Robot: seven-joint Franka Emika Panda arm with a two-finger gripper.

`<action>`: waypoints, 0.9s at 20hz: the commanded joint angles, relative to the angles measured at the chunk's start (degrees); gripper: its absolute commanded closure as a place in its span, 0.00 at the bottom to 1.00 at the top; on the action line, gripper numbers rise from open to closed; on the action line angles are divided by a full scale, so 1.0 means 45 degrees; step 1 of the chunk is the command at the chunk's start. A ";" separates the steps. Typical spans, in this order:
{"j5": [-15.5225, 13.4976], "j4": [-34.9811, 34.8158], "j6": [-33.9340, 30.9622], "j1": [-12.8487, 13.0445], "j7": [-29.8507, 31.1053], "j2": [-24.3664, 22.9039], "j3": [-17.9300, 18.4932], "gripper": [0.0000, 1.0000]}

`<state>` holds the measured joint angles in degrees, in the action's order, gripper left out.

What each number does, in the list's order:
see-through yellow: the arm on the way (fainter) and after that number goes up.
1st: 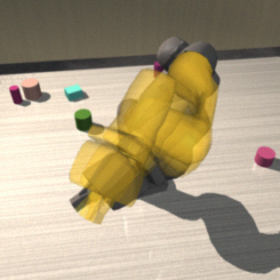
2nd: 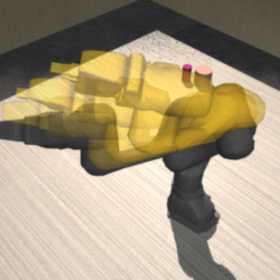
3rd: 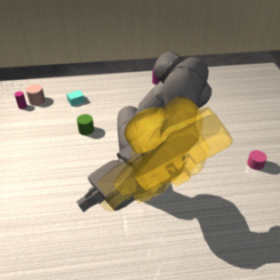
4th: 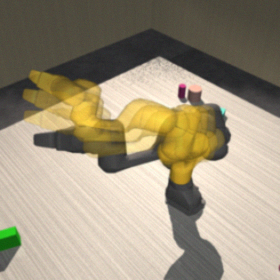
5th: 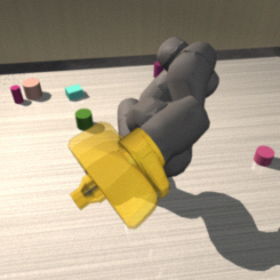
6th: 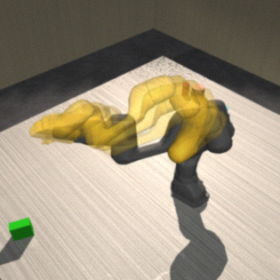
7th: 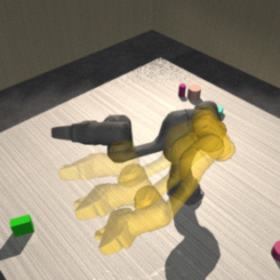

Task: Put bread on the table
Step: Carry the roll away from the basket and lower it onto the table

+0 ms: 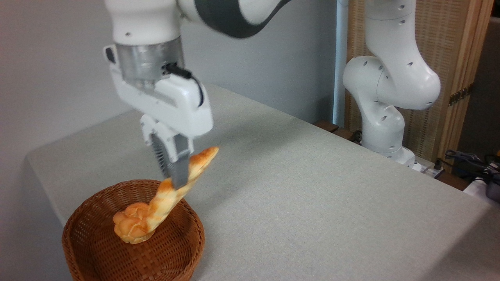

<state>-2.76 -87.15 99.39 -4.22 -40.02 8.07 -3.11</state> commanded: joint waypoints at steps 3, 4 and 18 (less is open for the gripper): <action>-0.1591 -0.3850 -0.0503 0.0388 -0.0052 -0.2981 0.0085 0.96; -0.1807 -0.4319 -0.0504 0.0738 -0.0014 -0.3198 0.0085 0.91; -0.3450 -0.6082 0.1254 0.1933 0.0241 -0.2341 -0.0033 0.02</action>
<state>-18.05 -114.09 104.26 4.16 -39.67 -2.14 -3.46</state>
